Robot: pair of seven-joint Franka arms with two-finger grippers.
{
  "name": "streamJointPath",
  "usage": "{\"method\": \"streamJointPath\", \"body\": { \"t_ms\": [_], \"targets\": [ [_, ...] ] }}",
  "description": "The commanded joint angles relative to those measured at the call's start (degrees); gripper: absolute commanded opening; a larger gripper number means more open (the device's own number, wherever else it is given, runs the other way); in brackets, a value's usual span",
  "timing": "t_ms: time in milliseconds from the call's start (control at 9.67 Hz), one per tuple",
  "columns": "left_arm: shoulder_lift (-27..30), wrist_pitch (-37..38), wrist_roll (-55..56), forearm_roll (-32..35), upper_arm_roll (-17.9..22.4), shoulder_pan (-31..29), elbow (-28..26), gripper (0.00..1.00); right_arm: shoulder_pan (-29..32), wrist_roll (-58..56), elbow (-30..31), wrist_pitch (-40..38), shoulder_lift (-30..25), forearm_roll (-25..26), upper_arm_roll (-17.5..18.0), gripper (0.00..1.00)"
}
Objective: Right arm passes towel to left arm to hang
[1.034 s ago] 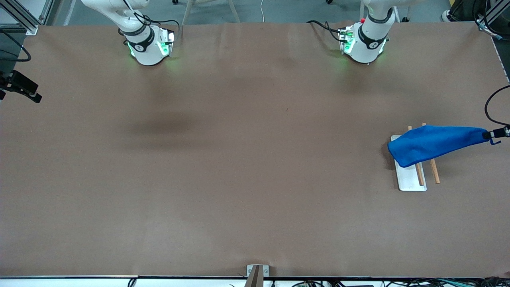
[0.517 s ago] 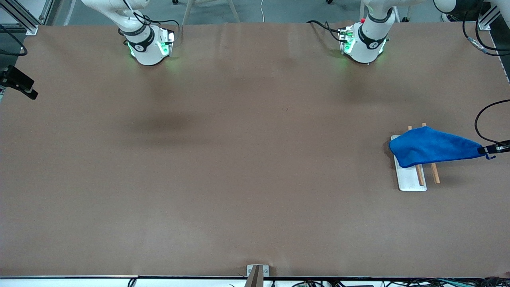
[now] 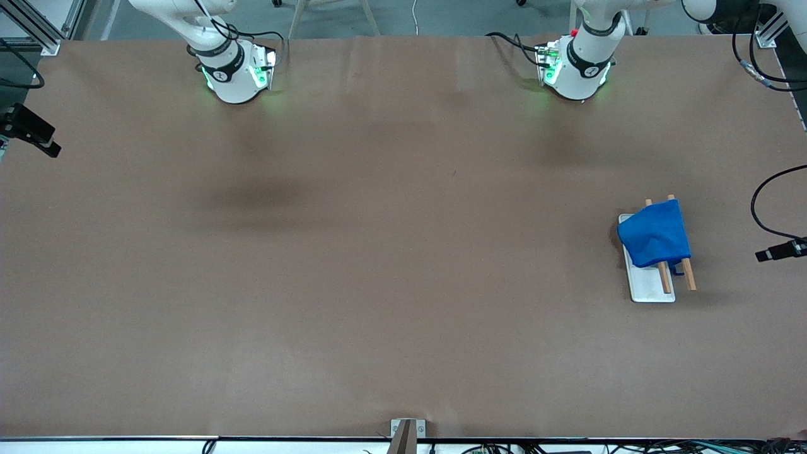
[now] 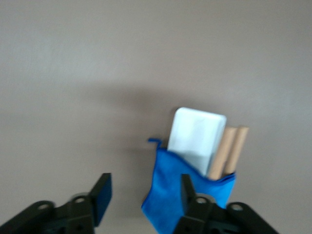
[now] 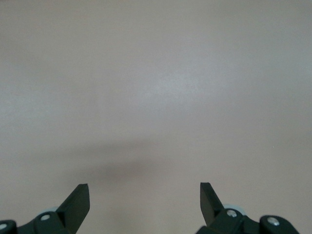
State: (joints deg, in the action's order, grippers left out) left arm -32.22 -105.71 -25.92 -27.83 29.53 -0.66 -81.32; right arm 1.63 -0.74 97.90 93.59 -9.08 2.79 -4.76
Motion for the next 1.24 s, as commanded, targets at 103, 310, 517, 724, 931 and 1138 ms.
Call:
{"method": "streamJointPath", "body": {
  "t_ms": [103,310,517,724,931,1138],
  "targets": [
    [6.62,-3.54,-0.89,6.68,-7.09,0.57,-1.64,1.0,-0.48,0.04,1.42,0.54,-1.55,0.02,0.46,1.0],
    [12.95,-3.45,-0.01,15.67,-12.9,0.39,-4.0,1.0,-0.75,0.13,1.15,0.54,-1.55,0.02,0.46,1.0],
    [19.19,-3.45,3.92,20.77,-17.11,0.39,-7.95,1.0,-0.75,0.13,1.15,0.54,-1.55,0.02,0.46,1.0],
    [24.81,-2.84,12.7,25.53,-23.61,0.13,-12.17,1.0,-0.84,0.04,1.07,0.54,-1.55,0.02,0.54,1.0],
    [28.87,1.18,17.82,25.63,-28.46,0.22,-14.04,1.0,-0.84,0.04,1.07,0.54,-1.55,0.02,0.55,1.0],
    [31.86,5.94,20.71,25.72,-31.54,0.13,-13.07,1.0,-0.84,0.04,1.07,0.54,-1.55,0.02,0.46,1.0]
  ]
}}
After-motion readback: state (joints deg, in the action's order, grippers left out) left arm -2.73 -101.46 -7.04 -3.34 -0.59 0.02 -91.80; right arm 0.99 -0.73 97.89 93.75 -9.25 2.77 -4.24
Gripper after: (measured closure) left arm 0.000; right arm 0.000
